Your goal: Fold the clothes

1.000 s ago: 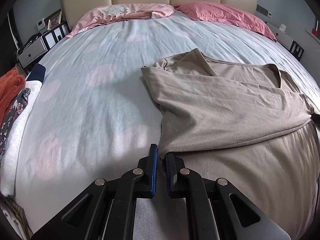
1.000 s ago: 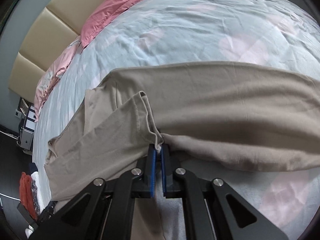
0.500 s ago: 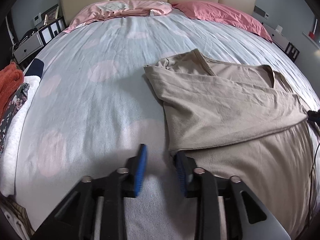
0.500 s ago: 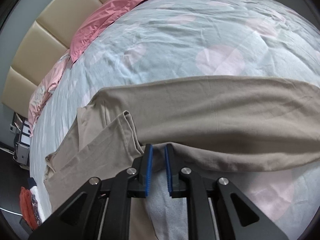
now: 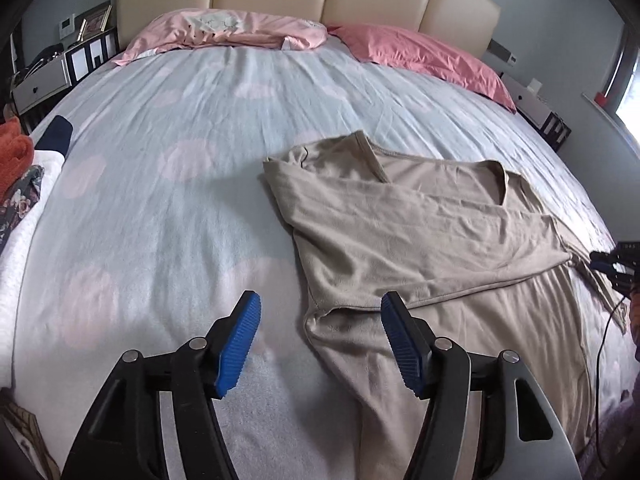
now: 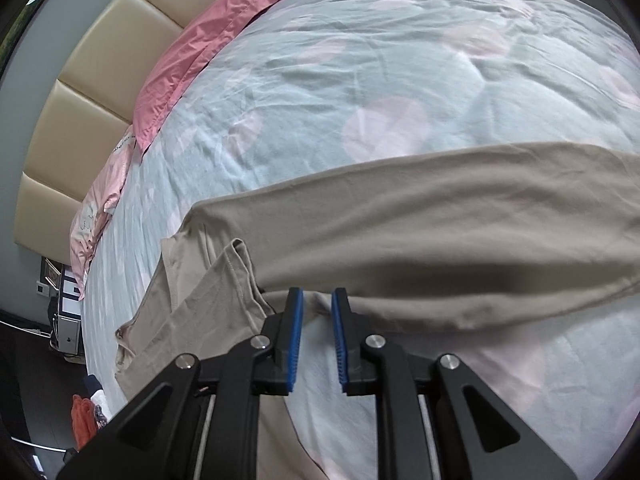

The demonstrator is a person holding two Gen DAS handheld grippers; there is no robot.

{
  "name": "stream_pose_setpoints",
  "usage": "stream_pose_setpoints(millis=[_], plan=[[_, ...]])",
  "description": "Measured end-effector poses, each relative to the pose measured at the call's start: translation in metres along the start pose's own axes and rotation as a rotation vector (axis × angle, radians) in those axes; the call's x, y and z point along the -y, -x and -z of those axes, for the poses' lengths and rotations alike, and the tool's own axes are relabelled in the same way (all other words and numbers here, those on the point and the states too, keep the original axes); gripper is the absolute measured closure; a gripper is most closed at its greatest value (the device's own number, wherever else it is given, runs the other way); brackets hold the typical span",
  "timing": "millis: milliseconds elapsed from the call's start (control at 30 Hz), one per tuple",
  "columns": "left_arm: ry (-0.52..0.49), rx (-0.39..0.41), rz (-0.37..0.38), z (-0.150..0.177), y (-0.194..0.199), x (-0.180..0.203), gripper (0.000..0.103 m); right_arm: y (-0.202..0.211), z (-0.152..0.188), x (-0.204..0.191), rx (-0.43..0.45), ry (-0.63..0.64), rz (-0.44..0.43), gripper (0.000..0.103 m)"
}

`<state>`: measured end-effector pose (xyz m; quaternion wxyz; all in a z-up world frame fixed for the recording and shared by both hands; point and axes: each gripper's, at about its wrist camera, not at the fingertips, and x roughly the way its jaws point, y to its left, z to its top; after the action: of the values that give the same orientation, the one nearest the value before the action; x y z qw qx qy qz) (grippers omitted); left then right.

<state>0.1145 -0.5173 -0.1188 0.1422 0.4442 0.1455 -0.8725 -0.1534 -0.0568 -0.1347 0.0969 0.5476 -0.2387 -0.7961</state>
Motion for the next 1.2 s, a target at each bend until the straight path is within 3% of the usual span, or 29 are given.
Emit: stream_pose_setpoints(millis=[167,367,533,667,767,967,1200], plan=[[0.081,0.017,-0.016,-0.002,0.008,-0.009,0.039,0.044,-0.009,0.041,-0.036,0.004,0.064,0.086],[0.126,0.023,-0.032,0.003,0.019,-0.014,0.039,0.111,-0.046,0.112,-0.068,-0.020,0.157,0.079],[0.128,0.002,-0.071,0.011,0.019,-0.009,0.039,0.144,-0.070,0.163,-0.191,0.012,0.216,0.071],[0.115,-0.044,-0.134,0.018,0.012,0.000,0.039,0.138,-0.076,0.196,-0.224,0.051,0.284,0.070],[0.109,-0.051,-0.178,0.019,0.014,0.006,0.039,0.127,-0.081,0.217,-0.205,0.023,0.259,0.070],[0.130,-0.055,-0.218,0.017,0.019,0.013,0.039,0.101,-0.091,0.238,-0.199,0.026,0.268,0.070],[0.149,-0.098,-0.212,0.017,0.006,0.020,0.039,0.091,-0.095,0.253,-0.206,-0.011,0.251,0.070]])
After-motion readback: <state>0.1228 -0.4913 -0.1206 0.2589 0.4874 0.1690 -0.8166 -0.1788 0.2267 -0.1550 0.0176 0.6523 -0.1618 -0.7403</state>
